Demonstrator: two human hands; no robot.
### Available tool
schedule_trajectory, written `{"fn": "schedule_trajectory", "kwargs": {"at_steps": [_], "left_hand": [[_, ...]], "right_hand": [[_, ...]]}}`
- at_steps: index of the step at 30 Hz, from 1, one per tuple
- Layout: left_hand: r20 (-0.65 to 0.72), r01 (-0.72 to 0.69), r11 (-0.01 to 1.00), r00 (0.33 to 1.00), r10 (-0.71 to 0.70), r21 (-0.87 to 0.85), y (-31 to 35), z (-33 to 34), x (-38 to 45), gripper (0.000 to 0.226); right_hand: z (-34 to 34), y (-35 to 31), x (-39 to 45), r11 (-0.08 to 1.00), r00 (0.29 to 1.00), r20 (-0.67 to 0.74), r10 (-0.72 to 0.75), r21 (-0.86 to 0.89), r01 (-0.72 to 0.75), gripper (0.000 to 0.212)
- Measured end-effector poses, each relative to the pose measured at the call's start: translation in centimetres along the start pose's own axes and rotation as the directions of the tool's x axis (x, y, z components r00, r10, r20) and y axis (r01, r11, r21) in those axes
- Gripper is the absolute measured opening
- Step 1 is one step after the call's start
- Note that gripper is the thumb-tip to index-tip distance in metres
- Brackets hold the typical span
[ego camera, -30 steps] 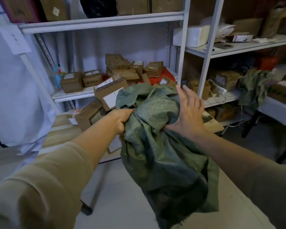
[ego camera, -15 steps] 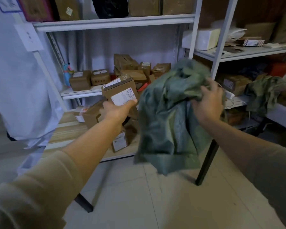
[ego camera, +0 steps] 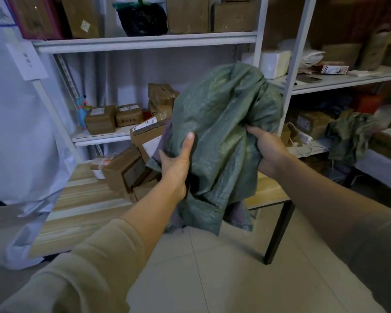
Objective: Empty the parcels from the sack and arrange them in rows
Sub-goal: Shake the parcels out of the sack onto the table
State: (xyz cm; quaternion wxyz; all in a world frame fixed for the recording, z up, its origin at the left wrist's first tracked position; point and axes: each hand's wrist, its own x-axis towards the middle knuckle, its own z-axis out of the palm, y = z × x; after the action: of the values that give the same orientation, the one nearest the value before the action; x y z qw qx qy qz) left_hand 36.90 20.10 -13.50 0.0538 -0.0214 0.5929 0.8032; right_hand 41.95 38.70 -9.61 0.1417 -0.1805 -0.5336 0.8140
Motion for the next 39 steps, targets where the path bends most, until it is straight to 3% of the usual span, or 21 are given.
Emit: {"fn": "schedule_trajectory", "kwargs": {"at_steps": [2, 5, 8, 10, 13, 15, 17, 19, 20, 22, 23, 24, 27, 29, 31, 33, 35, 36, 39], "left_hand": [[0.084, 0.021, 1.000, 0.996, -0.020, -0.016, 0.1, 1.1, 1.5, 0.136], [0.242, 0.171, 0.984, 0.958, -0.153, -0.054, 0.2, 3.0, 3.7, 0.118], [0.292, 0.222, 0.971, 0.938, -0.187, -0.092, -0.4, 5.3, 5.3, 0.092], [0.227, 0.236, 0.966, 0.952, -0.207, -0.107, -1.4, 7.1, 6.9, 0.083], [0.024, 0.288, 0.953, 0.958, -0.287, -0.095, -2.3, 10.6, 9.4, 0.090], [-0.133, 0.213, 0.977, 0.968, -0.215, -0.031, -2.4, 12.8, 11.5, 0.087], [-0.233, 0.059, 0.994, 0.972, -0.036, 0.091, -2.3, 14.4, 13.1, 0.076], [-0.293, -0.040, 0.963, 0.949, 0.120, 0.266, -2.3, 15.7, 14.6, 0.073], [-0.291, -0.067, 0.938, 0.941, 0.173, 0.340, -2.5, 16.4, 15.4, 0.072], [-0.193, -0.143, 0.869, 0.946, 0.261, 0.473, -2.8, 18.1, 16.4, 0.069], [-0.122, -0.177, 0.827, 0.952, 0.282, 0.534, -2.9, 18.8, 17.0, 0.069], [-0.057, -0.210, 0.784, 0.953, 0.298, 0.584, -3.1, 19.5, 17.6, 0.071], [0.092, -0.309, 0.674, 0.937, 0.337, 0.671, -3.1, 20.1, 19.8, 0.072], [0.208, -0.366, 0.546, 0.921, 0.330, 0.753, -3.2, 19.6, 21.6, 0.071], [0.355, -0.432, 0.289, 0.891, 0.282, 0.854, -3.1, 19.4, 23.1, 0.070], [0.520, -0.539, 0.048, 0.829, 0.206, 0.841, -3.0, 20.1, 24.4, 0.069], [0.673, -0.673, -0.053, 0.729, 0.121, 0.738, -2.9, 21.5, 25.4, 0.060], [0.727, -0.723, -0.077, 0.680, 0.089, 0.686, -2.9, 22.1, 25.8, 0.053], [0.801, -0.800, -0.052, 0.593, 0.074, 0.597, -3.1, 23.2, 27.7, 0.043]], "right_hand": [[0.3, 0.0, 0.7, 0.998, 0.994, 0.090, 0.058, 0.013, -0.060, 0.028], [1.0, -0.3, 2.2, 0.987, 0.974, 0.164, 0.156, 0.013, -0.160, 0.030], [0.8, -0.1, 5.0, 0.987, 0.980, 0.118, 0.160, -0.043, -0.156, 0.025], [-0.2, 0.2, 8.1, 0.976, 0.993, -0.011, 0.121, -0.179, -0.121, 0.024], [-2.6, -0.3, 12.5, 0.930, 0.991, -0.135, 0.024, -0.361, -0.071, 0.027], [-4.8, -1.0, 15.0, 0.808, 0.964, -0.176, -0.201, -0.586, 0.061, 0.063], [-7.0, -2.0, 16.7, 0.690, 0.889, -0.088, -0.449, -0.666, 0.283, 0.080], [-7.8, -3.3, 17.5, 0.563, 0.817, 0.131, -0.561, -0.663, 0.493, 0.088], [-7.9, -4.0, 18.0, 0.413, 0.775, 0.273, -0.570, -0.719, 0.558, 0.097], [-7.7, -5.1, 19.4, -0.019, 0.690, 0.542, -0.480, -0.792, 0.610, 0.119], [-7.6, -5.6, 20.2, -0.184, 0.676, 0.618, -0.401, -0.777, 0.602, 0.126], [-7.6, -5.7, 21.2, -0.270, 0.685, 0.646, -0.338, -0.764, 0.587, 0.132], [-8.3, -5.9, 24.5, -0.300, 0.724, 0.649, -0.234, -0.757, 0.581, 0.141], [-9.2, -6.2, 26.3, -0.345, 0.712, 0.673, -0.199, -0.729, 0.592, 0.142], [-10.0, -6.1, 28.0, -0.438, 0.650, 0.705, -0.283, -0.698, 0.566, 0.138], [-10.2, -5.7, 29.5, -0.518, 0.582, 0.747, -0.320, -0.653, 0.553, 0.133], [-10.2, -5.2, 31.1, -0.534, 0.611, 0.763, -0.210, -0.613, 0.582, 0.126], [-10.3, -4.9, 32.2, -0.478, 0.658, 0.739, -0.145, -0.634, 0.608, 0.120], [-11.4, -3.4, 34.7, -0.059, 0.774, 0.622, -0.117, -0.783, 0.619, 0.086]]}}
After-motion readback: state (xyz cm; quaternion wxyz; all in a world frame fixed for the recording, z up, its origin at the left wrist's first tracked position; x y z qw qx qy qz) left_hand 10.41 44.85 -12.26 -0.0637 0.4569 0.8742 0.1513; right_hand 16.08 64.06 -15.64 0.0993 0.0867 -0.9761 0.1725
